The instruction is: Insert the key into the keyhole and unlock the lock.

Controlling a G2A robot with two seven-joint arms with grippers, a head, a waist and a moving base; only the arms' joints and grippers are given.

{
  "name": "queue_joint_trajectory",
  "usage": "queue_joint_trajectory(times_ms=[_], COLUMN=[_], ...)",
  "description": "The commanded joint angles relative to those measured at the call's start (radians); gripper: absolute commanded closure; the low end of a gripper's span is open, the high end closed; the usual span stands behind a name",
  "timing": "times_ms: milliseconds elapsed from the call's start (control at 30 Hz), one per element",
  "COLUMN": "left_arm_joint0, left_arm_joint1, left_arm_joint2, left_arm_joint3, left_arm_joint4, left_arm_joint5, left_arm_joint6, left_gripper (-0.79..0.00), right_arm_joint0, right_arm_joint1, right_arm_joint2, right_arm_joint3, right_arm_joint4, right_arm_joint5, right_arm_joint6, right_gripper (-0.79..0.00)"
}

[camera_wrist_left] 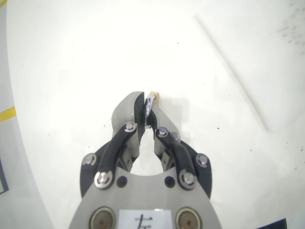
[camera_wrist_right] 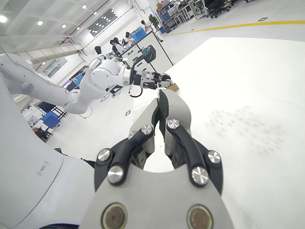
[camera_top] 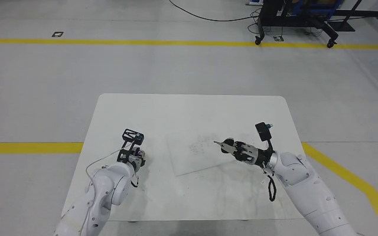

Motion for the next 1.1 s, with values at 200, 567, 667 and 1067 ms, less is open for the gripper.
queue_joint_trajectory(times_ms=[200,567,667,1067], left_arm_joint0=[-0.001,0.002,-0.003,-0.020], left_arm_joint1=[-0.007,-0.014,-0.017,-0.027], left_arm_joint2=[0.000,-0.005,-0.004,-0.024], left_arm_joint3=[0.004,-0.006,0.004,0.042], left_arm_joint4=[0.001,0.013,0.012,-0.046], left_arm_joint5=[-0.010,-0.023,-0.028,-0.046], left_arm_joint6=[-0.001,-0.012,-0.016,0.013], left_gripper=[-0.234,-0.092,-0.043,0.000], right_arm_joint0=[0.000,0.000,0.000,0.000], right_arm_joint1=[0.000,0.000,0.000,0.000], right_arm_joint2=[0.000,0.000,0.000,0.000], right_arm_joint3=[0.000,0.000,0.000,0.000], right_arm_joint4=[0.000,0.000,0.000,0.000], right_arm_joint5=[0.000,0.000,0.000,0.000], right_arm_joint6=[0.000,0.000,0.000,0.000], right_gripper=[0.000,0.000,0.000,0.000])
